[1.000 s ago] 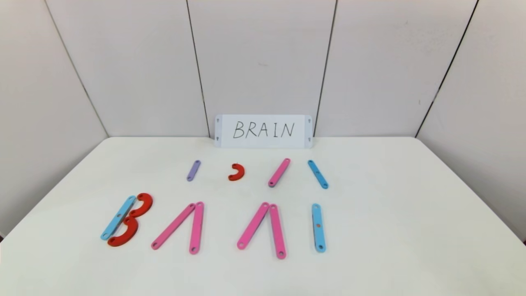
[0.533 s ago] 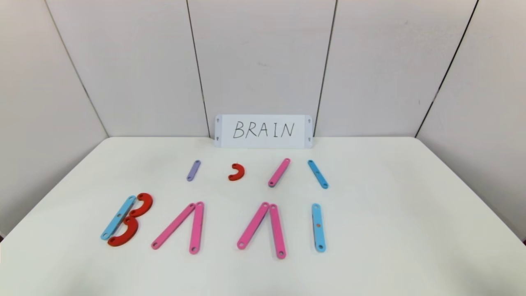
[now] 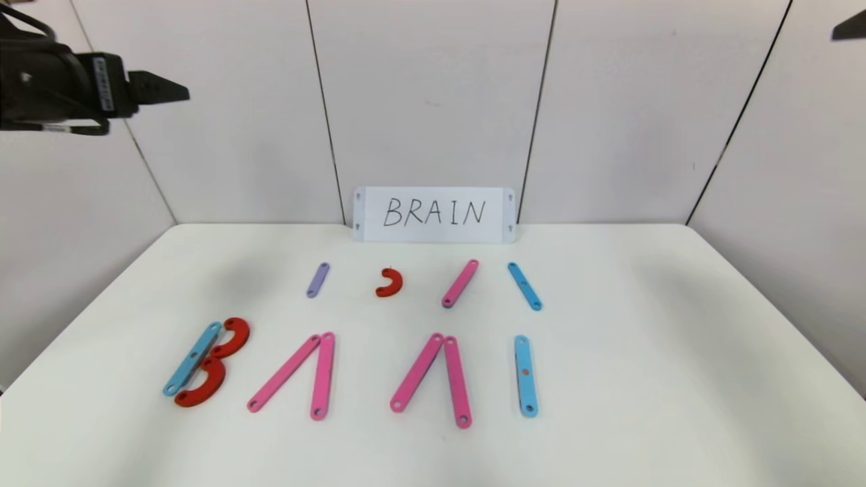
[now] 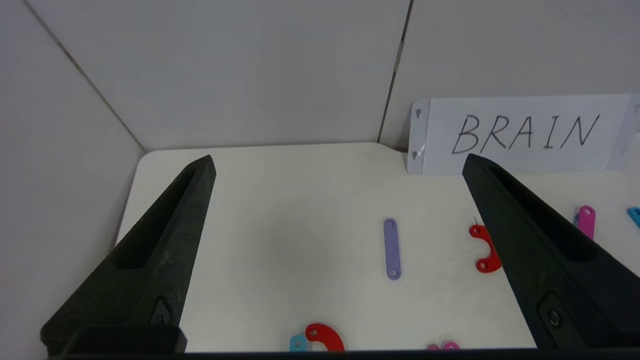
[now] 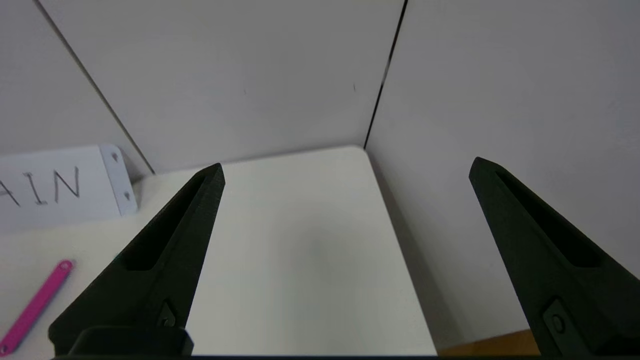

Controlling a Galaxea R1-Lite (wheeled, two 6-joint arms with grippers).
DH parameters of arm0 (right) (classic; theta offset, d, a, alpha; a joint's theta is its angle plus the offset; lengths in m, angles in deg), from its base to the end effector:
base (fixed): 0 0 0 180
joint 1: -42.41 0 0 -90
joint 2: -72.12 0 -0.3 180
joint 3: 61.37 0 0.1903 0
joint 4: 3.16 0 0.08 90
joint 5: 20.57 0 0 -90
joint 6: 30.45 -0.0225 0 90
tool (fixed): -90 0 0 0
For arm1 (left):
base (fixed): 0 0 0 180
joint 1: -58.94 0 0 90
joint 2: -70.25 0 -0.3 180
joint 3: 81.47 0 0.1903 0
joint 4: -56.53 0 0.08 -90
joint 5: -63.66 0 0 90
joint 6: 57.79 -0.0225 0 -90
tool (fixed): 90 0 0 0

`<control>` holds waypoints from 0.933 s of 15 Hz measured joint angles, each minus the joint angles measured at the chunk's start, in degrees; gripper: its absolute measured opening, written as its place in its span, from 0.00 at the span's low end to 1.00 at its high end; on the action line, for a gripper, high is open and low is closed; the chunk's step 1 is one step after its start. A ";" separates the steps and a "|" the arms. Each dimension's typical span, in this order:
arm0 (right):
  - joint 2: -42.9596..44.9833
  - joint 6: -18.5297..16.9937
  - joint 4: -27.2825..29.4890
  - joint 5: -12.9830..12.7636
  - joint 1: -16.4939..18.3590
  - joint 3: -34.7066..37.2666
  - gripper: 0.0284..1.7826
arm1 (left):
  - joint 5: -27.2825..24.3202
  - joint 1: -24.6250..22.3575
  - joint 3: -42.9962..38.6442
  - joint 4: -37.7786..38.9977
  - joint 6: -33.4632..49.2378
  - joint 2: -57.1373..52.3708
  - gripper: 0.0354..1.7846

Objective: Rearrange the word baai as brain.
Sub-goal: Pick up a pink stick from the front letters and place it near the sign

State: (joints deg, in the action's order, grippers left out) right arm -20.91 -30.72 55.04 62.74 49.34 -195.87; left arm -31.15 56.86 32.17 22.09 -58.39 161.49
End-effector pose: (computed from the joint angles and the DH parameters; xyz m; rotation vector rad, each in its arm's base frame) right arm 0.2543 -0.0335 0.3961 0.0053 0.2921 -0.2367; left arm 0.2825 0.0084 0.3511 -0.0022 0.2095 -0.0486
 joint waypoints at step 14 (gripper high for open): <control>-6.83 -6.18 23.93 11.98 -1.43 9.84 0.96 | -0.37 1.56 -18.42 -0.30 -3.41 4.07 0.97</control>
State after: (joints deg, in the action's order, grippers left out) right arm -27.73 -36.90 78.97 74.72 47.92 -186.03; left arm -31.52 58.42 13.75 21.79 -61.80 165.56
